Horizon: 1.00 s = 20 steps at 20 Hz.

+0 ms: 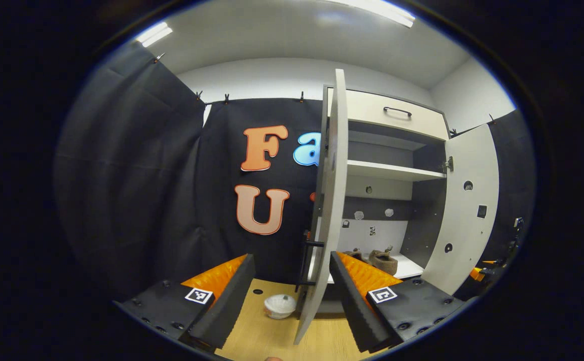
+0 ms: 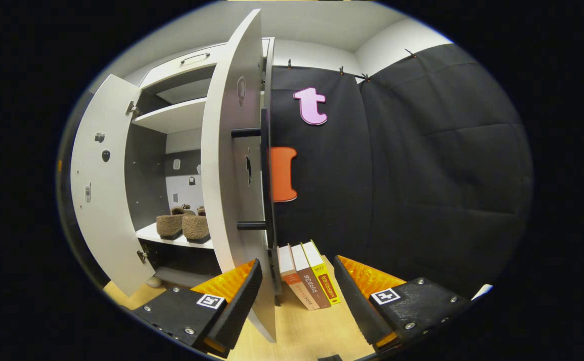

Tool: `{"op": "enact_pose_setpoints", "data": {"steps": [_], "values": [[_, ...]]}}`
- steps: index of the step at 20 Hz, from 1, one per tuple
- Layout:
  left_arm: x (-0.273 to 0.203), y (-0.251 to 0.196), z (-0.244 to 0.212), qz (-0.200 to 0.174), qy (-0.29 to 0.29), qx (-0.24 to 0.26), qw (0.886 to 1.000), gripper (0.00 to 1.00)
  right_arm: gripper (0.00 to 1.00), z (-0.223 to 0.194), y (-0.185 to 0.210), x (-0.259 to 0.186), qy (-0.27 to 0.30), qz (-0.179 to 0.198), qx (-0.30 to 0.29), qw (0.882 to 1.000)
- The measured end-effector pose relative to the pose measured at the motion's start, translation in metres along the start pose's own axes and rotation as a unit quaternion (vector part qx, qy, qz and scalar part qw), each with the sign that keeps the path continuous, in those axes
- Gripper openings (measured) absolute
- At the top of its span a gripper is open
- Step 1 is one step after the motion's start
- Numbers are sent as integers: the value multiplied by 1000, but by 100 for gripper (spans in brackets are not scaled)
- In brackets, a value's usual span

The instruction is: Grab one shoe with the right hand and put it into the shoe cabinet, grab the other shoe with the left hand and put it into the shoe cabinet; then close the right door with the right hand and the left door with the left hand.

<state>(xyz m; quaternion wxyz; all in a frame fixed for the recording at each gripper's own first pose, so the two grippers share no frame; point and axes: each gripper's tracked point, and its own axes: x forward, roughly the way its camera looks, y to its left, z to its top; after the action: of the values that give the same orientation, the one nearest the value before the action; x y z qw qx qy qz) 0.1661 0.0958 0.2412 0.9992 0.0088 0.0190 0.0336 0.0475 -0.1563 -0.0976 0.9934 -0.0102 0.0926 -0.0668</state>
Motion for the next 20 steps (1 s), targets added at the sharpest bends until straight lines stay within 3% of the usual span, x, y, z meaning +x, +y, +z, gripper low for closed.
{"op": "enact_pose_setpoints", "data": {"steps": [11, 20], "values": [[6, 64, -3, -7, -5, 0, 1000, 97, 91, -7, 92, 10, -4, 13, 28, 1000], [13, 92, -10, 7, -2, -6, 1000, 96, 91, -9, 145, 64, -6, 12, 52, 999]]}}
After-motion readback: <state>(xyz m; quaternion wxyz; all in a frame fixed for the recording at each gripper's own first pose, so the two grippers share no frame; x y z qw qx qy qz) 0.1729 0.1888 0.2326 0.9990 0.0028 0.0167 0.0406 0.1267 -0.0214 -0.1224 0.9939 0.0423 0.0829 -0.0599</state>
